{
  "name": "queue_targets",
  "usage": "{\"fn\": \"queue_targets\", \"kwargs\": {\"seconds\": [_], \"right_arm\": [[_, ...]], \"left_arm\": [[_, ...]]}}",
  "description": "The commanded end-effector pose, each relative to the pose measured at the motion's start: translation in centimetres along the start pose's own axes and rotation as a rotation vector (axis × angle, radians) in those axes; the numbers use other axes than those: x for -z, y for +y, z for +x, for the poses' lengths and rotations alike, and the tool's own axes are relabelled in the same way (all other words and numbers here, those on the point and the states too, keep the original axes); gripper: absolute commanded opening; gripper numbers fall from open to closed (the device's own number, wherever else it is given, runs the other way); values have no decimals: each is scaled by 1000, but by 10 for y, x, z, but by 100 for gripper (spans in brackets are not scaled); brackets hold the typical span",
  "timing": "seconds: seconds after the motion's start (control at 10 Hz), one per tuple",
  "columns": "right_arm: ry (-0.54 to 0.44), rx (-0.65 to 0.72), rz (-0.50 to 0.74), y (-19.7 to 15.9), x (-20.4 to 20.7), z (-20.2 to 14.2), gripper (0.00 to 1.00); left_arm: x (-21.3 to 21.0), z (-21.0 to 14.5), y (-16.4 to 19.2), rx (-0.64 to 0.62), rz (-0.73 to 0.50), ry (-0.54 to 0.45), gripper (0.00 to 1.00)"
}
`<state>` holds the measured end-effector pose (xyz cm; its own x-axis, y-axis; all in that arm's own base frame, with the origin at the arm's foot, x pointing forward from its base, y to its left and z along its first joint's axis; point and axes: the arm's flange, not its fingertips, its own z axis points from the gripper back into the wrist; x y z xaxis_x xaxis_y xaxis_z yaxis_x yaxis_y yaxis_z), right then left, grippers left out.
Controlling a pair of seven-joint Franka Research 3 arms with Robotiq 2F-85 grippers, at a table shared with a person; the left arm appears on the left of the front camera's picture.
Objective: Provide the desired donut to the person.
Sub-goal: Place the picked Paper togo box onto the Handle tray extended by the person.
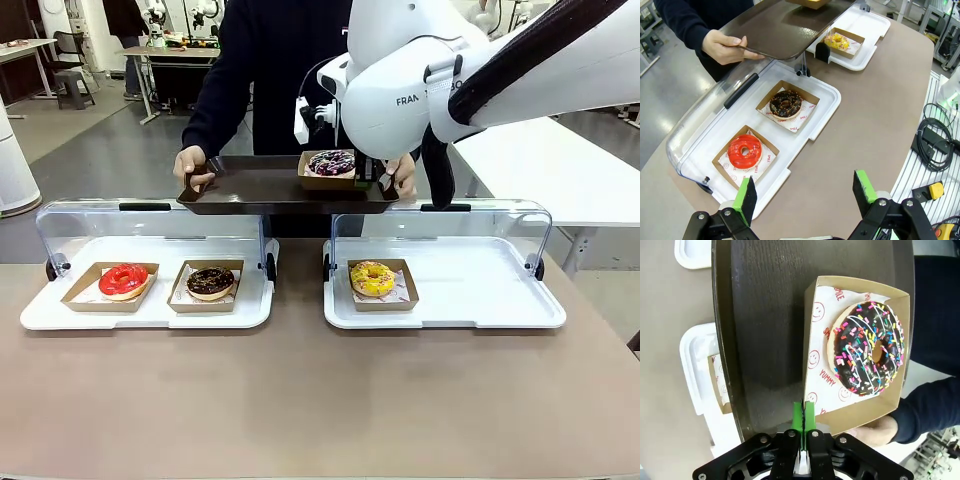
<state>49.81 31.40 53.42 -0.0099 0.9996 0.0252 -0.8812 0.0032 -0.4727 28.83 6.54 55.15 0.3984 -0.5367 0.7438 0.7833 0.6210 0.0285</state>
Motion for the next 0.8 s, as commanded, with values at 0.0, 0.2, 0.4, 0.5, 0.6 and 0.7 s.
{"fn": "queue_targets", "kwargs": {"seconds": [0.0, 0.2, 0.4, 0.5, 0.6, 0.7], "right_arm": [[-16, -25, -13, 0, 6, -5, 1], [-45, -25, -12, 0, 5, -7, 61], [-70, -35, 6, -1, 0, -9, 100], [-76, -30, 14, -2, -2, -11, 65], [-88, -24, 21, -3, -7, -13, 100], [-101, -22, 37, -4, -11, -14, 100]], "left_arm": [[0, 0, 1, -8, -5, -7, 100], [0, 0, 1, -8, -5, -7, 100], [0, 0, 1, -8, -5, -7, 100], [0, 0, 1, -8, -5, -7, 100], [0, 0, 1, -8, -5, -7, 100], [0, 0, 1, -8, -5, -7, 100]]}}
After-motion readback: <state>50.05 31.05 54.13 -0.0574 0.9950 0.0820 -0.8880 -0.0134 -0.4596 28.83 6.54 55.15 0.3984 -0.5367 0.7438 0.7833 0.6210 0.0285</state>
